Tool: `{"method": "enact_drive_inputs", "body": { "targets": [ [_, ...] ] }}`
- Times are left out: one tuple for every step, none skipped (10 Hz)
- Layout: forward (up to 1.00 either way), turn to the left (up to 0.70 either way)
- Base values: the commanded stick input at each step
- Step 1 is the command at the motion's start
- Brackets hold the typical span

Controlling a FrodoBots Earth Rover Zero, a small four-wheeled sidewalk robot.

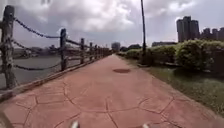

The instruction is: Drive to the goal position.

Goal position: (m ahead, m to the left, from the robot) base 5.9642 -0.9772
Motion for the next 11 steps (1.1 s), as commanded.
{"method": "enact_drive_inputs", "body": {
  "targets": [
    [0.70,-0.02],
    [0.70,-0.35],
    [0.70,-0.35],
    [0.70,-0.16],
    [0.70,-0.08],
    [0.70,0.00],
    [0.70,0.00],
    [0.70,0.00],
    [0.70,0.00],
    [0.70,0.00],
    [0.70,0.00]
  ]
}}
